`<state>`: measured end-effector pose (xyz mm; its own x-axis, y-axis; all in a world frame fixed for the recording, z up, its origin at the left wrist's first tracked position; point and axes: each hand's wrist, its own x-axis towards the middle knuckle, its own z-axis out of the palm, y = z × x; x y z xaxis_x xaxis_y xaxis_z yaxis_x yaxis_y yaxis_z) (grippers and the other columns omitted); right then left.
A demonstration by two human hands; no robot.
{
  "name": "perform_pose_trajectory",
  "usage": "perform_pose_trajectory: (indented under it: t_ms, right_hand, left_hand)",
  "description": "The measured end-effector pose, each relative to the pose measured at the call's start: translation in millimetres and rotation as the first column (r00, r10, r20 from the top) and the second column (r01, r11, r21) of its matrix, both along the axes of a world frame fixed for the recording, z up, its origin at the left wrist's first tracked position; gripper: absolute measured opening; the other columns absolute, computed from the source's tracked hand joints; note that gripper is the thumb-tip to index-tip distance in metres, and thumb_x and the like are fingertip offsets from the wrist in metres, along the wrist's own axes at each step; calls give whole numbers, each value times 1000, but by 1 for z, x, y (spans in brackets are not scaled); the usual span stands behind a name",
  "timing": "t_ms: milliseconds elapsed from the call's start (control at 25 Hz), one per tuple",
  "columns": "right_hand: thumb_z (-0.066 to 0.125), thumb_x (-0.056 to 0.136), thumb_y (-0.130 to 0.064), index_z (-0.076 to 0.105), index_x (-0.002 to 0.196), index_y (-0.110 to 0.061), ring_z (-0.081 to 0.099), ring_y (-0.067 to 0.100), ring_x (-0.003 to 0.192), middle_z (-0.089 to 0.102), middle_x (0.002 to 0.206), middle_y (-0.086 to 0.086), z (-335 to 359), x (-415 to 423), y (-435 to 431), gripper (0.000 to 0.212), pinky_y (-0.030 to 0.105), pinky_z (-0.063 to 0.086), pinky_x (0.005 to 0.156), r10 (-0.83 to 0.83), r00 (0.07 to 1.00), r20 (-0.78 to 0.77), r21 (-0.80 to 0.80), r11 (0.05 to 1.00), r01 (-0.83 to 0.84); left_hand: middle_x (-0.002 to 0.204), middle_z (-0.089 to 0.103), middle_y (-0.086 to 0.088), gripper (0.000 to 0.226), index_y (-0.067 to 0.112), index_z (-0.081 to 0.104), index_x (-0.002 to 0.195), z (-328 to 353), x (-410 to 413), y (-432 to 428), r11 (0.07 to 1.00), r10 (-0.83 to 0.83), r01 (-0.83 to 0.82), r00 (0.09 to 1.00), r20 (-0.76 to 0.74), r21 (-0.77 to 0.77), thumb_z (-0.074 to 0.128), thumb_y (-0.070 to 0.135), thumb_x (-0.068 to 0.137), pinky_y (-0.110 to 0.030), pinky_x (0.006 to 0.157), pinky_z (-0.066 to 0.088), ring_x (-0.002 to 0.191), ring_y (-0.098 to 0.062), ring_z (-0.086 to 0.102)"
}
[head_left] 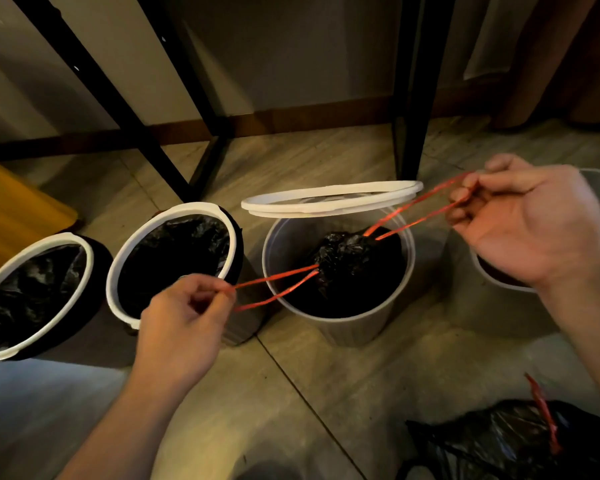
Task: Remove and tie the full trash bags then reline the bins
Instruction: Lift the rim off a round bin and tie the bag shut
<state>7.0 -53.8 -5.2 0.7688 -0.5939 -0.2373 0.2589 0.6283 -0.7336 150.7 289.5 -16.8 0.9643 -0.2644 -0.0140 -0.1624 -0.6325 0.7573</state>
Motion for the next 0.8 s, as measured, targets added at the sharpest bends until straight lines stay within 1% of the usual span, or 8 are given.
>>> perform_pose_trajectory:
  t_ms: [120, 200, 320, 440, 520, 640, 720, 800]
  right_hand:
    - [52, 87, 2, 65, 76, -22, 66, 22, 69, 66, 74, 6, 34, -5, 23, 29, 29, 51, 59, 128, 988, 84, -294, 951, -98]
    - [62, 83, 3, 69, 78, -21, 66, 23, 69, 68, 75, 9, 57, -5, 48, 25, 30, 53, 58, 200, 975, 98, -467, 874, -133]
    - [72, 82, -3, 73, 83, -26, 69, 22, 75, 73, 84, 10, 86, 2, 83, 23, 31, 58, 69, 319, 947, -29, -743, 628, -234]
    - [74, 90, -8, 71, 94, -31, 73, 16, 94, 74, 97, 2, 105, 5, 105, 23, 41, 62, 85, 434, 872, -229, -841, 363, -401]
    - [74, 92, -6, 72, 97, -32, 73, 16, 100, 75, 102, -3, 115, 0, 108, 26, 41, 62, 88, 459, 817, -349, -813, 285, -508]
    - [69, 92, -5, 73, 102, -33, 73, 4, 95, 75, 101, -14, 129, -12, 89, 30, 24, 61, 81, 292, 846, -446, -824, 235, -516]
    - [66, 89, -12, 66, 109, -40, 68, -3, 89, 70, 98, -22, 132, -5, 74, 34, 19, 58, 69, -4, 857, -515, -856, -49, -515]
    - [68, 83, -23, 57, 123, -44, 63, 3, 98, 64, 109, -20, 127, 17, 66, 46, 30, 58, 77, -257, 759, -598, -683, -333, -650]
  left_hand:
    - [90, 73, 0, 9, 38, 80, 92, 25, -10, -8, 953, -216, 218, 976, 33, -208, 72, 42, 95, -26, 67, 55, 79, -20, 69]
    - [110, 71, 8, 14, 34, 83, 99, 36, -20, -24, 848, -448, 445, 892, 60, -288, 70, 39, 95, -14, 87, 50, 109, -6, 66]
    - [133, 63, 16, 19, 34, 80, 113, 36, -28, -52, 705, -688, 687, 723, 62, -178, 71, 30, 97, -20, 114, 38, 143, -8, 45]
    - [131, 62, 5, 25, 28, 77, 114, 23, -31, -71, 653, -757, 750, 643, 111, 107, 81, 24, 90, -28, 111, 44, 129, -6, 53]
    - [114, 68, 4, 27, 22, 74, 111, 18, -30, -77, 707, -705, 673, 693, 149, 215, 81, 22, 85, -26, 96, 48, 110, -11, 61]
    - [80, 55, 12, 28, 28, 55, 76, 17, -24, -75, 781, -613, 571, 777, 141, 252, 79, 15, 80, -26, 71, 38, 81, -14, 56]
    - [90, 56, 9, 28, 26, 52, 80, 14, -17, -70, 762, -639, 593, 753, 156, 258, 74, 8, 82, -29, 73, 44, 87, -18, 59]
    - [118, 56, 2, 32, 22, 54, 103, 14, -12, -67, 721, -684, 625, 712, 159, 300, 69, 5, 81, -36, 82, 53, 104, -24, 61]
